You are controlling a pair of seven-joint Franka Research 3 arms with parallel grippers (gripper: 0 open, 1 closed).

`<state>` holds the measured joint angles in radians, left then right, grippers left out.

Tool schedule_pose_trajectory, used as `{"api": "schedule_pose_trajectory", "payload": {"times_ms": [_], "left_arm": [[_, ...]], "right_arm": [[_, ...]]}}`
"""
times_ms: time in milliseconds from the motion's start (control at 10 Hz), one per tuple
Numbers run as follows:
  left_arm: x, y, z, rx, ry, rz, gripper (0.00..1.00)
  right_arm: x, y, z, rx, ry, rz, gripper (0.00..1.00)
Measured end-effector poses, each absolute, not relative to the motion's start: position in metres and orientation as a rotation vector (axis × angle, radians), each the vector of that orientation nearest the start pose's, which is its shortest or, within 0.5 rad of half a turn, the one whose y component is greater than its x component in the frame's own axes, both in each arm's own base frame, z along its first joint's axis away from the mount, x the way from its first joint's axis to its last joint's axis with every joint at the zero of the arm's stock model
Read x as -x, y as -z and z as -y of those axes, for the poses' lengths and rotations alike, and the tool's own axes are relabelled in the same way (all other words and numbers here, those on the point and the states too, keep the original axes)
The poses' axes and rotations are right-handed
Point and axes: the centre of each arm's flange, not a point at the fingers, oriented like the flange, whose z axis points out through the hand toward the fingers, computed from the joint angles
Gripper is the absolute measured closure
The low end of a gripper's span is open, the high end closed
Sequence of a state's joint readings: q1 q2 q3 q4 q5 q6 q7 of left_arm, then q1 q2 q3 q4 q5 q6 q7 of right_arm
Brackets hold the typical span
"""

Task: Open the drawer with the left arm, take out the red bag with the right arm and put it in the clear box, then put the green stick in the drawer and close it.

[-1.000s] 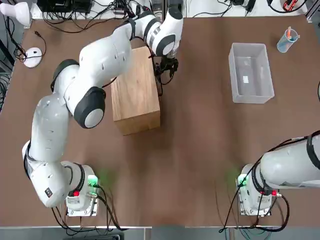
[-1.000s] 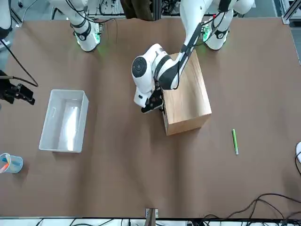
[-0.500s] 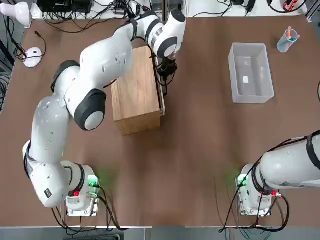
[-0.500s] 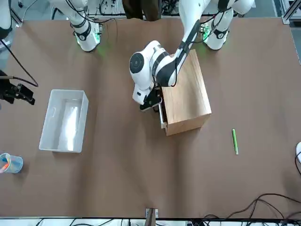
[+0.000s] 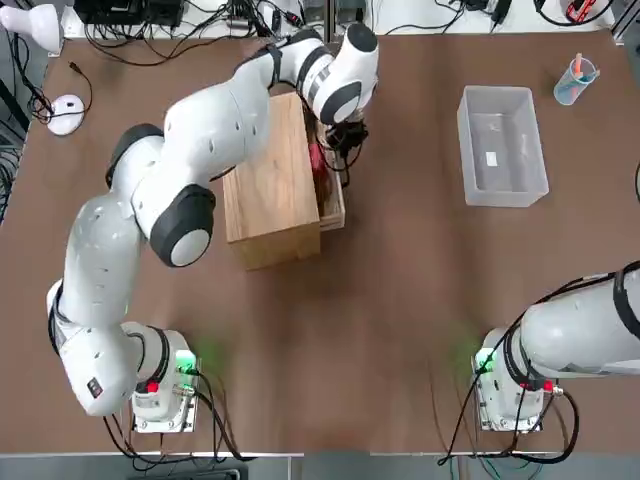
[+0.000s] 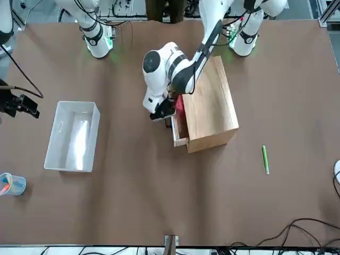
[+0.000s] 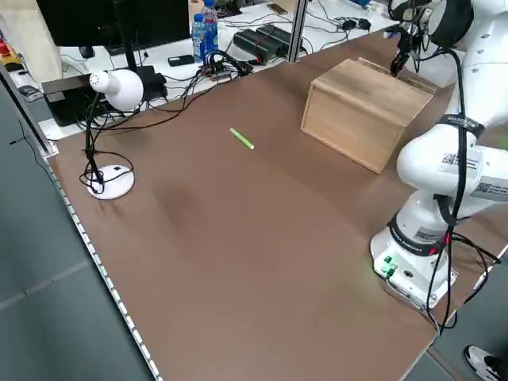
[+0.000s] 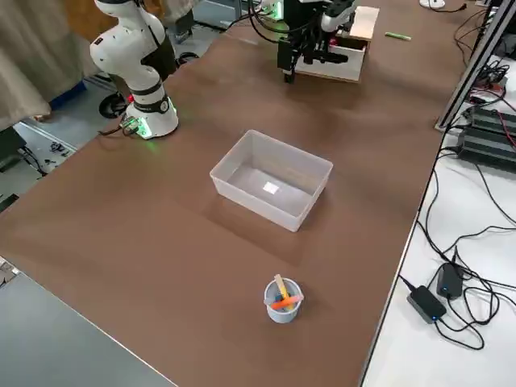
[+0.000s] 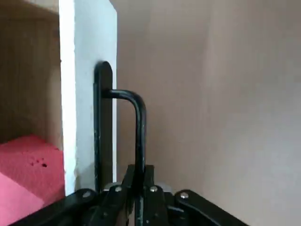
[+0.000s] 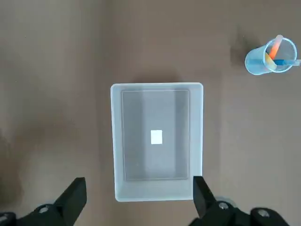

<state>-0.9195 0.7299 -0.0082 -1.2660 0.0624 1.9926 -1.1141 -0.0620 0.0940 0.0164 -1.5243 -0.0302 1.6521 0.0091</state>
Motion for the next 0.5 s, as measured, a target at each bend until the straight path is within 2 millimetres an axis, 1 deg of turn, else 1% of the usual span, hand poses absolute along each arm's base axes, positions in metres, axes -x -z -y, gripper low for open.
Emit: {"api": "schedule_pose_trajectory", "payload": {"times_ms": [100, 500], "left_arm": [[-0.4477, -0.3250, 0.5972, 3.125, 0.082, 0.244, 0.90], [-0.4464, -0.3275, 0.6051, 3.183, 0.116, 0.226, 0.91]], "right_arm": [[-0.5901, -0.6000, 0.0304, 3.169, 0.052, -0.084, 0.00], [-0.5901, -0.6000, 0.0307, 3.169, 0.052, -0.085, 0.00]]}}
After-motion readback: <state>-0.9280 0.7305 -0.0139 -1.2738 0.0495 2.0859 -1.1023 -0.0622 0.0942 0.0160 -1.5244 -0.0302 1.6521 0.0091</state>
